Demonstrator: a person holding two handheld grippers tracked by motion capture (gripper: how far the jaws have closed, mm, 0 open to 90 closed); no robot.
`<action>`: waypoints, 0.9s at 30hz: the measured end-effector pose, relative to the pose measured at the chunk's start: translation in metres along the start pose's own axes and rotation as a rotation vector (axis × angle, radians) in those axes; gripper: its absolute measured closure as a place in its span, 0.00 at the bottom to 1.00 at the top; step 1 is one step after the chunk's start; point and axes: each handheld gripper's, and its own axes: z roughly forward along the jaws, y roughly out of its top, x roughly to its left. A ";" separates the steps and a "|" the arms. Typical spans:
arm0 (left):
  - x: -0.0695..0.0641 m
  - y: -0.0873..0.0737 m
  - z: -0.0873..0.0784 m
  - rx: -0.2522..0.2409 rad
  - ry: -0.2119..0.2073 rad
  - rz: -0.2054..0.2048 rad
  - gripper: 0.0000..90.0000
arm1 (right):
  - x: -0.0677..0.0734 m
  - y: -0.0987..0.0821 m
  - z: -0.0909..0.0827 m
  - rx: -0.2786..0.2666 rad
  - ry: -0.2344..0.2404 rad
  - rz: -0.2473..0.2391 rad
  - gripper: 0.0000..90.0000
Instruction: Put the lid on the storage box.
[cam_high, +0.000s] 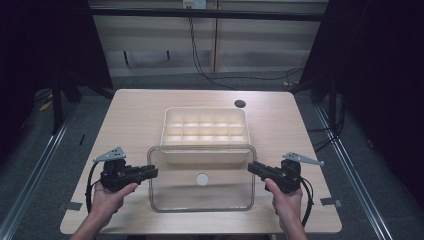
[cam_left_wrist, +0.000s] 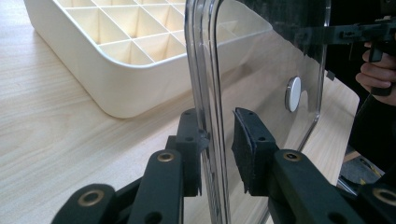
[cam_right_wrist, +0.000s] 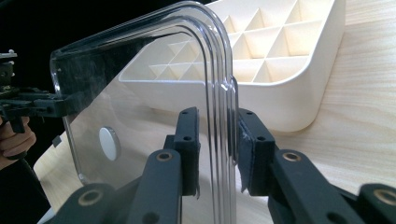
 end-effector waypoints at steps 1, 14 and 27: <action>0.000 0.000 0.000 -0.001 0.002 -0.002 0.81 | 0.000 0.000 0.000 -0.001 -0.001 -0.002 0.80; -0.003 0.009 -0.004 -0.031 0.012 -0.003 0.81 | 0.005 0.012 -0.002 -0.020 -0.001 -0.016 0.80; 0.001 0.025 -0.010 -0.063 0.010 -0.011 0.81 | 0.009 0.032 0.003 -0.029 0.004 -0.033 0.80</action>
